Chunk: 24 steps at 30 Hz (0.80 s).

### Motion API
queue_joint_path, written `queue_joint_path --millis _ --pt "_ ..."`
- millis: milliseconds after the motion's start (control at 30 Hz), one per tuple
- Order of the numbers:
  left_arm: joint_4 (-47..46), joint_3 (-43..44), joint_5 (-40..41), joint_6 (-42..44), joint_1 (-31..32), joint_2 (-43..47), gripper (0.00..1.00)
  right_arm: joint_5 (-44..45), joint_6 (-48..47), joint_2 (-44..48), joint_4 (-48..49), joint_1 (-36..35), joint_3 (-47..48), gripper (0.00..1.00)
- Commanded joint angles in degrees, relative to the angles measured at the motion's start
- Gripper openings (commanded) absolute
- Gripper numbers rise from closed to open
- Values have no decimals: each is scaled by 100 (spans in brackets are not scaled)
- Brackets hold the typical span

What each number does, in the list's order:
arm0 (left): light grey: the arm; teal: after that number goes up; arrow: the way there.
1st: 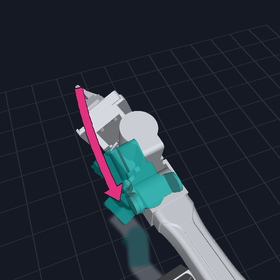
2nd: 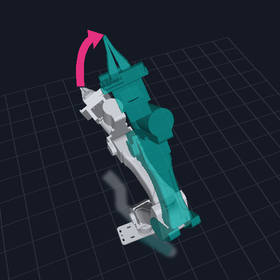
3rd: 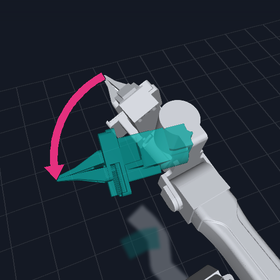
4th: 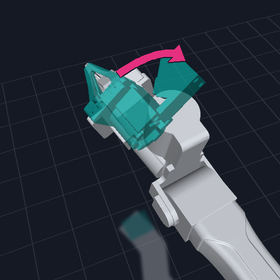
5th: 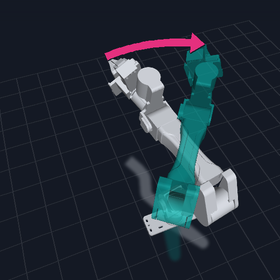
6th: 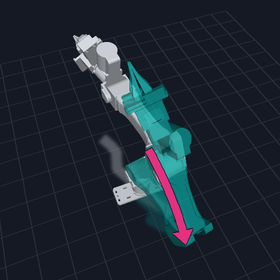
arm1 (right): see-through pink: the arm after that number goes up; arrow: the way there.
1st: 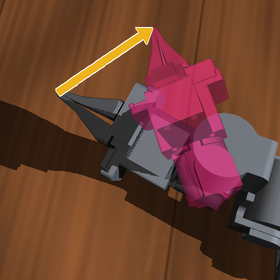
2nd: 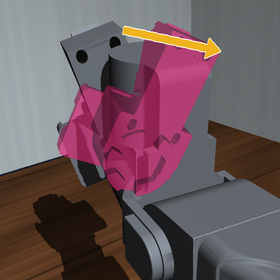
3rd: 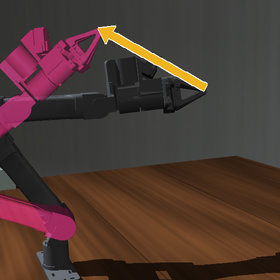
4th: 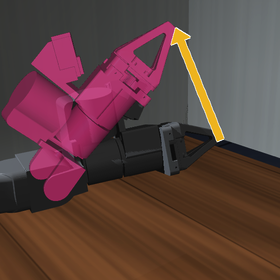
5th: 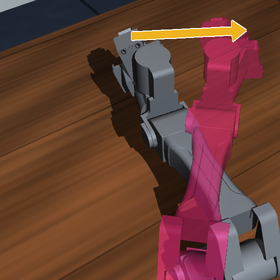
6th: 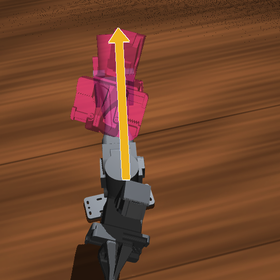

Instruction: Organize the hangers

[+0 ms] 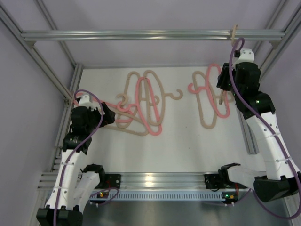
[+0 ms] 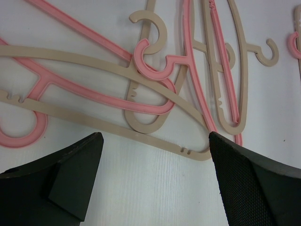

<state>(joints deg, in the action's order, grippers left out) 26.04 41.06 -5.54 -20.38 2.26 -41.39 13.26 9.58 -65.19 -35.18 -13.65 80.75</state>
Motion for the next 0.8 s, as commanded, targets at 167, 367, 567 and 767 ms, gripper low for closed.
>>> queue_joint_path --millis 167,367,567,767 --pt "-293 -36 -114 34 2 25 98 178 -124 235 -50 415 266 0" --pt "-302 -36 -140 43 2 8 98 -991 96 287 -50 1538 178 0" --pt "-293 -28 -140 43 2 17 98 -1589 281 305 -50 1910 160 15" --pt "-293 -45 -131 34 2 25 98 -1686 307 682 -200 1910 301 79"
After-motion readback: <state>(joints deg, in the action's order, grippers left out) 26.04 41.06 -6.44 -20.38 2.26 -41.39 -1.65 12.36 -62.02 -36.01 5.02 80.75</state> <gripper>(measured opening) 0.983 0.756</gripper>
